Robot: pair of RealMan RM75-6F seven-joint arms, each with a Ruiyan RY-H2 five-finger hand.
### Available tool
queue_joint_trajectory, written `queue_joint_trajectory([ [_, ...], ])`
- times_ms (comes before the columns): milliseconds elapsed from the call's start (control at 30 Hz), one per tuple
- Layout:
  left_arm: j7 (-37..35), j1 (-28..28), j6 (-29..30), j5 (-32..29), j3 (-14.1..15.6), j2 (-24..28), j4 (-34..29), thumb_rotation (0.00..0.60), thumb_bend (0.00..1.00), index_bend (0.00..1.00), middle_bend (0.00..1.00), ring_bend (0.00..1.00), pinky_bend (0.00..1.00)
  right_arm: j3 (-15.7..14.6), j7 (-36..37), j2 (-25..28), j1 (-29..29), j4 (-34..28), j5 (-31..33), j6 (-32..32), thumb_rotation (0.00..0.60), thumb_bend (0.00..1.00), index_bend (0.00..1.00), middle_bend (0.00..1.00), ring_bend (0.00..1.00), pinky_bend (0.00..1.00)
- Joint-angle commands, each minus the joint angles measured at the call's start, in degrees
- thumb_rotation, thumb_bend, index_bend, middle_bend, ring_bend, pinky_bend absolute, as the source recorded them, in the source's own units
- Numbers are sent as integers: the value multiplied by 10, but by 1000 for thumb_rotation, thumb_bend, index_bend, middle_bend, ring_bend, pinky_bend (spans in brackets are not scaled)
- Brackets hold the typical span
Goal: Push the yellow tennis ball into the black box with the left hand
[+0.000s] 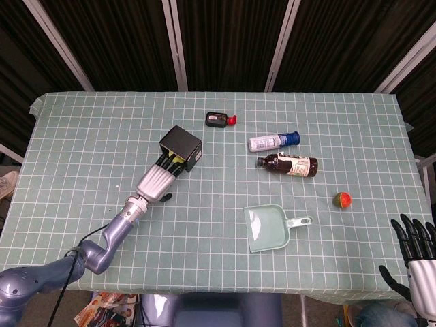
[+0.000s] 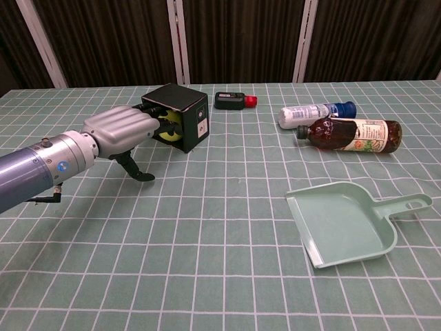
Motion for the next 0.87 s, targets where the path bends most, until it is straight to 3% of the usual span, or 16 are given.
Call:
queue_joint_trajectory([
  [33,-10,8,15,13,10,19,-29,542,162,150,197,19,6,0,-4,-2,1,-1,0,-3,600,258,0,0,0,0],
  [200,-21,22,25,29,28,69,-115,533,157,165,253,101,210,0,-12,-4,0,-3,-1,-3,600,258,0,0,0,0],
  [267,-33,30,31,39,39,91,-146,518,156,174,270,129,241,0,-13,-4,0,-3,0,-3,600,258,0,0,0,0],
  [433,-68,90,128,104,97,171,-242,488,153,171,259,131,198,3,-14,-5,2,-3,4,-6,600,258,0,0,0,0],
  [600,9,182,181,78,163,282,-393,492,151,120,212,126,142,4,-22,-8,5,-6,10,-15,600,258,0,0,0,0],
  [733,-1,259,278,111,193,297,-385,491,142,108,206,115,109,5,-31,-12,8,-8,14,-22,600,258,0,0,0,0],
  [867,20,285,314,135,190,297,-378,484,135,93,188,108,93,3,-37,-14,9,-8,13,-26,600,258,0,0,0,0],
])
